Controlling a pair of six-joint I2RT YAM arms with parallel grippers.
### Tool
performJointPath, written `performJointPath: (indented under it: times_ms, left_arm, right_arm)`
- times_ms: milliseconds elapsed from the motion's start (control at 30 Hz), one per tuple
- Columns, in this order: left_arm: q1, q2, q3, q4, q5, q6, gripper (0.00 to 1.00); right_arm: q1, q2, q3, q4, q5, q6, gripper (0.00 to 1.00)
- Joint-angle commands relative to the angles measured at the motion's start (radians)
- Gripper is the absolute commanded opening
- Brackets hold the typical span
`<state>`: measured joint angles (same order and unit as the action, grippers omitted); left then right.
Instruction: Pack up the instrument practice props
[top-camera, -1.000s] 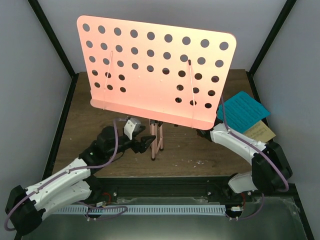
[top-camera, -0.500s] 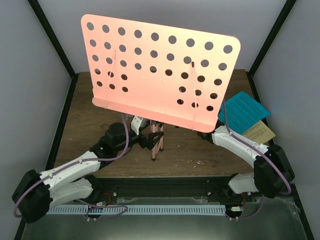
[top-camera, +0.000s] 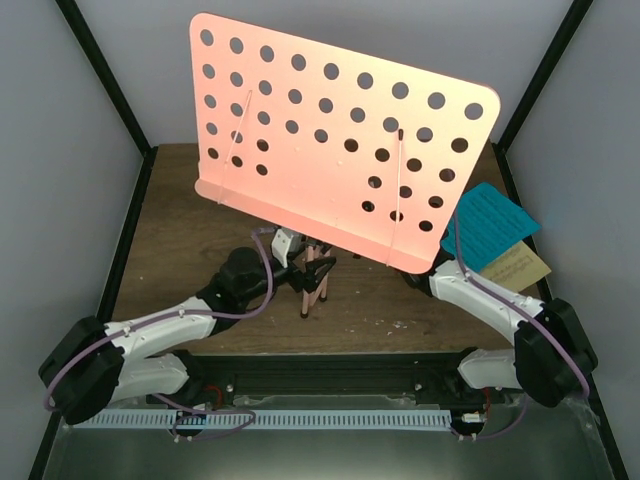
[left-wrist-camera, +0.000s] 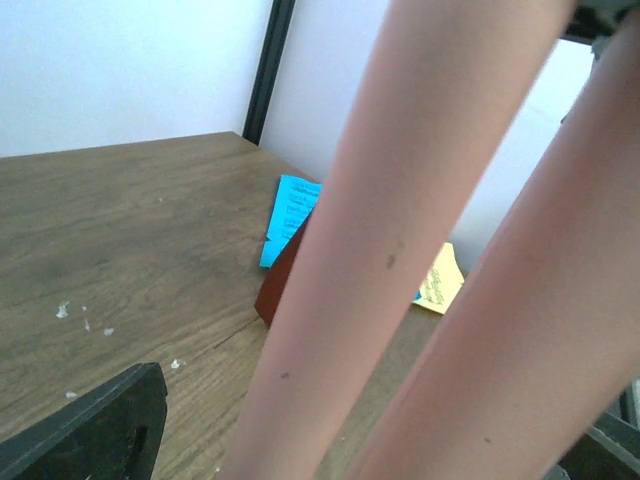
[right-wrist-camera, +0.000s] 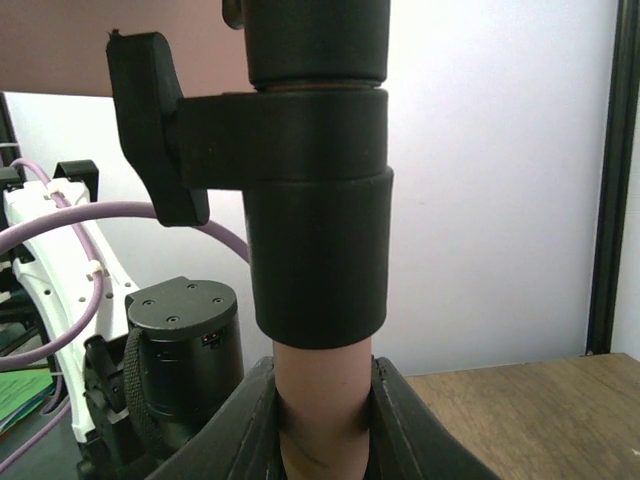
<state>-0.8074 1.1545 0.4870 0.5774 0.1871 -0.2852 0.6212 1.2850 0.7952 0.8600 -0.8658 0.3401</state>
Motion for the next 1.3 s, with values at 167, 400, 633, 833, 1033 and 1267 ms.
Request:
performJointPath:
  times_ms: [167,400,633,833,1033,1267]
  left_arm:
    - [0.0,0.062,-0.006,0.087,-0.007,0.016,0.79]
    - [0.0,0.12,0.018,0.093,0.0,0.04,0.75]
    - [0.0,0.136,0.028,0.091,0.001,0.051,0.54]
    - [0.001,0.09,0.03,0.053,-0.002,0.062,0.39]
    - [0.0,-0.008,0.037,-0.039,0.012,0.055,0.24]
    - [0.0,-0.143,0.017,-0.17,0.043,0.013,0.11]
  right_arm:
    - [0.009,-0.061,-0.005,0.049,0.081,0.053,0.01]
    - [0.009,-0.078,-0.015,0.057,0.096,0.105,0.01]
    - [0.009,-0.112,-0.036,0.036,0.183,0.126,0.01]
    - [0.009,-0.146,-0.018,-0.026,0.282,0.126,0.01]
    - [0.008,-0.16,0.025,-0.122,0.398,0.137,0.01]
    - [-0.003,-0.144,-0.013,-0.141,0.506,0.192,0.01]
